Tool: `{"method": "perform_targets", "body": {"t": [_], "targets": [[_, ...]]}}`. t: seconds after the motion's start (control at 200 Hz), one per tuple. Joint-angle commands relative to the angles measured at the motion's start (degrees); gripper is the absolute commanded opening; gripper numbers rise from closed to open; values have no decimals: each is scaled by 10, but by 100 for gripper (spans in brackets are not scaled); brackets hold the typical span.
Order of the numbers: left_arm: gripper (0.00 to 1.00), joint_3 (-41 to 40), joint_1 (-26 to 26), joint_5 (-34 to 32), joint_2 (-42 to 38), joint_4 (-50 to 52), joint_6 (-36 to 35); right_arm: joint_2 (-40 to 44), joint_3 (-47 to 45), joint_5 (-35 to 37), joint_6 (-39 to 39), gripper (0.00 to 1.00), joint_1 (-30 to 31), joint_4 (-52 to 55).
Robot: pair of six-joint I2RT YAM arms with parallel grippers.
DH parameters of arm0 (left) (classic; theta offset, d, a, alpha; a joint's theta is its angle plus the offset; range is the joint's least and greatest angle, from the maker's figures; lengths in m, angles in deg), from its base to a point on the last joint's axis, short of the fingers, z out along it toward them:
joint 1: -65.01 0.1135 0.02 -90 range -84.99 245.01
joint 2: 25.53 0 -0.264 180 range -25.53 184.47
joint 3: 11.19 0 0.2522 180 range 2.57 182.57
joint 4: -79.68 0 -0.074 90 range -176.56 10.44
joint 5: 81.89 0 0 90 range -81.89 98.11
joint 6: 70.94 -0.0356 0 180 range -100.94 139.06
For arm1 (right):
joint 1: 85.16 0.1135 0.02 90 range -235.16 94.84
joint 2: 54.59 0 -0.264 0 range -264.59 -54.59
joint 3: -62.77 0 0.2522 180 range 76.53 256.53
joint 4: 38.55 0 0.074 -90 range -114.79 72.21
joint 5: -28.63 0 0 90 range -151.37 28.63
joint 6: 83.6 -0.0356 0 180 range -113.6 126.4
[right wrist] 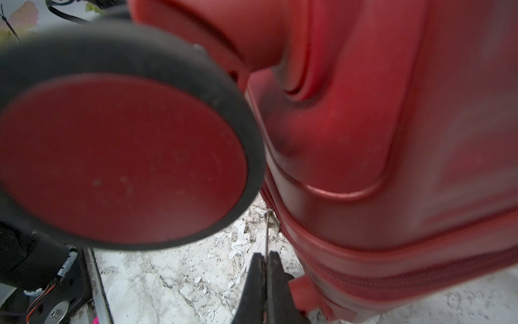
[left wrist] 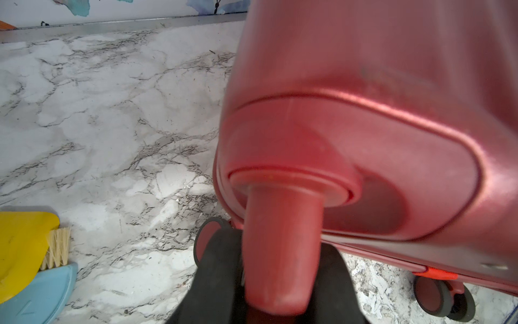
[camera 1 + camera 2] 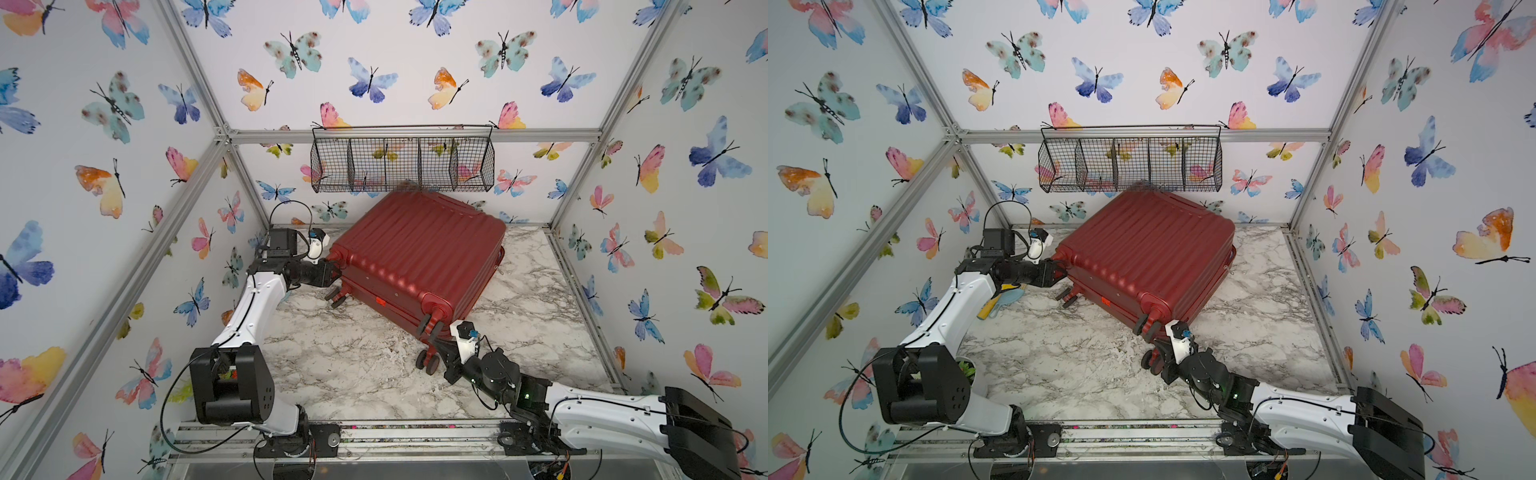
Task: Close the suitcase zippers
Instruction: Zip the zipper on the suitcase.
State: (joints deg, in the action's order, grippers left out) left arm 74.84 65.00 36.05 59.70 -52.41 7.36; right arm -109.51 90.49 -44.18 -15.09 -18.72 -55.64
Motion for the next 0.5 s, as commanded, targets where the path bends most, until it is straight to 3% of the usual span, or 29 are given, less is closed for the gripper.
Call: {"method": "perform_targets", "body": {"t": [0.0,0.095,0.23,0.345,0.496], "targets": [[0,23,-22,43,-23,-21,41,4,43,-40,13,3,2,-25],[0,21,-81,-26,-56,-30,76,2,66,-60,24,3,2,-1],[0,27,-143,-27,-93,-50,154,-11,71,-13,33,3,41,-75],[0,36,-198,-37,-96,-52,200,-88,103,69,94,3,104,-158],[0,6,-234,-47,-113,-84,253,-204,155,130,102,3,126,-259]]}}
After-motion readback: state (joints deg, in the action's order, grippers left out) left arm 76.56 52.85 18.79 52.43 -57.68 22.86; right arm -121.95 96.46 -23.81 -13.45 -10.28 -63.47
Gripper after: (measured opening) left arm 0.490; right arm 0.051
